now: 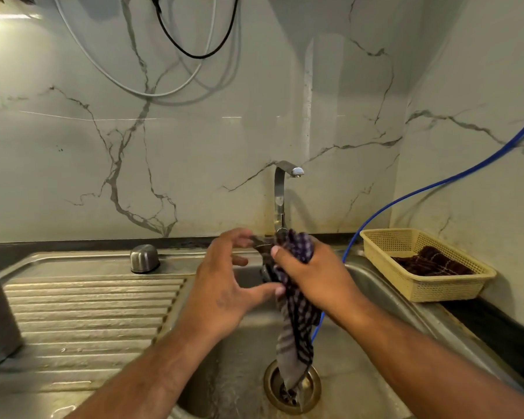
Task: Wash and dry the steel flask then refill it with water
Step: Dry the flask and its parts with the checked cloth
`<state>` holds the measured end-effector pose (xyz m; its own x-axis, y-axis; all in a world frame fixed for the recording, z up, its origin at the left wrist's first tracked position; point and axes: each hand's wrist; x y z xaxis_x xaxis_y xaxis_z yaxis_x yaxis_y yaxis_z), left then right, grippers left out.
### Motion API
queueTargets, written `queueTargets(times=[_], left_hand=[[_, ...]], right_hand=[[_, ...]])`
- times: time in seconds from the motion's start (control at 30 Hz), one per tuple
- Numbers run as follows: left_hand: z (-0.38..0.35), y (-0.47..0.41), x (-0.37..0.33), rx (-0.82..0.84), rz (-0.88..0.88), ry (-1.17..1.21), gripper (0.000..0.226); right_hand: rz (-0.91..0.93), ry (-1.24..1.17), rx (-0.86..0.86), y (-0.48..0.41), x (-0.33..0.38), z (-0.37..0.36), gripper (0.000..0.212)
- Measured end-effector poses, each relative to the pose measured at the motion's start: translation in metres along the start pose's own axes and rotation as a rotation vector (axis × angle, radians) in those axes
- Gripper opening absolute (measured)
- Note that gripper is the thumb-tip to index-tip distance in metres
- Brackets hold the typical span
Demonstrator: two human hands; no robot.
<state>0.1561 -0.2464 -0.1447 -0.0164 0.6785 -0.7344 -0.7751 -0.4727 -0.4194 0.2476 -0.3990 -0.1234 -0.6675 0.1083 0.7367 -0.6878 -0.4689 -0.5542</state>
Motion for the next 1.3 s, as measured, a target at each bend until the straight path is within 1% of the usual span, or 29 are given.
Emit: queueTargets(times=[0.07, 0.1, 0.17, 0.27, 0.33, 0.37, 0.43, 0.5, 0.53, 0.6, 0.63, 0.7, 0.77, 0.8, 0.87, 0.93, 0.97, 1.0, 1.03, 1.1, 1.13, 1.17, 1.2, 1.23, 1.3], left_hand=[[0.003, 0.0, 0.0, 0.088, 0.005, 0.029, 0.056], [0.002, 0.001, 0.0, 0.139, -0.008, 0.044, 0.047], [0.0, 0.004, -0.001, 0.166, -0.036, 0.061, 0.04], [-0.002, 0.002, 0.001, 0.116, -0.05, 0.049, 0.035], [0.0, 0.0, 0.002, 0.12, -0.036, 0.073, 0.036], [0.001, 0.0, 0.002, 0.133, -0.007, 0.114, 0.035], [0.002, 0.001, 0.003, 0.155, 0.102, 0.238, 0.047], [0.002, 0.0, 0.005, 0.229, 0.257, 0.374, 0.058], [0.003, 0.0, 0.006, 0.298, 0.309, 0.441, 0.062], [0.006, -0.002, 0.007, 0.419, 0.337, 0.51, 0.07], [0.008, -0.002, 0.006, 0.448, 0.333, 0.537, 0.07], [0.009, -0.003, 0.006, 0.466, 0.334, 0.593, 0.064], [0.007, -0.003, 0.006, 0.442, 0.308, 0.608, 0.063], [0.005, -0.003, 0.008, 0.42, 0.283, 0.617, 0.063], [0.004, -0.002, 0.007, 0.381, 0.244, 0.667, 0.059], [0.004, -0.002, 0.004, 0.385, 0.216, 0.695, 0.05], [0.004, -0.002, 0.004, 0.403, 0.211, 0.689, 0.044], [0.005, -0.002, 0.005, 0.418, 0.214, 0.664, 0.041], [0.006, -0.003, 0.007, 0.434, 0.219, 0.631, 0.04], [0.008, -0.005, 0.01, 0.452, 0.217, 0.537, 0.051], [0.01, -0.006, 0.01, 0.436, 0.216, 0.468, 0.058], [0.011, -0.007, 0.011, 0.402, 0.212, 0.409, 0.061], [0.012, -0.008, 0.011, 0.371, 0.203, 0.385, 0.062], [0.013, -0.009, 0.01, 0.345, 0.191, 0.401, 0.061], [0.014, -0.01, 0.008, 0.317, 0.148, 0.506, 0.064]], right_hand=[[-0.15, -0.263, -0.095, -0.002, 0.002, 0.003, 0.022], [-0.211, -0.383, -0.116, -0.001, 0.005, 0.003, 0.022], [-0.262, -0.532, -0.108, 0.002, 0.008, 0.003, 0.027], [-0.186, -0.588, -0.028, 0.006, 0.009, -0.001, 0.033], [-0.09, -0.54, 0.029, 0.006, 0.01, -0.002, 0.035], [-0.027, -0.479, 0.065, 0.006, 0.011, -0.001, 0.035], [0.148, -0.329, 0.175, 0.006, 0.009, 0.003, 0.035], [0.328, -0.189, 0.287, 0.006, 0.003, 0.006, 0.045], [0.411, -0.116, 0.299, 0.005, -0.002, 0.008, 0.053], [0.56, 0.016, 0.264, 0.002, -0.011, 0.01, 0.062], [0.619, 0.065, 0.248, 0.001, -0.014, 0.011, 0.063], [0.679, 0.113, 0.234, 0.0, -0.019, 0.011, 0.064], [0.686, 0.139, 0.209, 0.0, -0.021, 0.009, 0.061], [0.656, 0.128, 0.185, 0.0, -0.02, 0.008, 0.058], [0.529, 0.012, 0.158, 0.001, -0.016, 0.004, 0.052], [0.368, -0.178, 0.204, 0.001, -0.014, 0.002, 0.051], [0.305, -0.236, 0.231, 0.001, -0.013, 0.002, 0.051], [0.281, -0.235, 0.252, 0.002, -0.012, 0.003, 0.051], [0.301, -0.149, 0.264, 0.001, -0.011, 0.005, 0.052], [0.427, 0.174, 0.308, 0.002, -0.011, 0.01, 0.058], [0.505, 0.298, 0.348, 0.002, -0.01, 0.011, 0.063], [0.569, 0.354, 0.37, 0.003, -0.008, 0.011, 0.066], [0.591, 0.344, 0.365, 0.002, -0.008, 0.01, 0.067], [0.573, 0.297, 0.341, 0.003, -0.007, 0.01, 0.066], [0.451, 0.124, 0.302, 0.004, -0.004, 0.008, 0.059]])
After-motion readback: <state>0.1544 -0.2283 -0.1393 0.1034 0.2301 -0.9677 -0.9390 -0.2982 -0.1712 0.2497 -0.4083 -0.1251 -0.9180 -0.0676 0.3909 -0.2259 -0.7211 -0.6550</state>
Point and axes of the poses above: each hand's wrist, its own y-axis away from the middle knuckle, its own z-axis out of the back of the hand, x = y × z, and after that the axes turned 15 degrees about z, right-handed
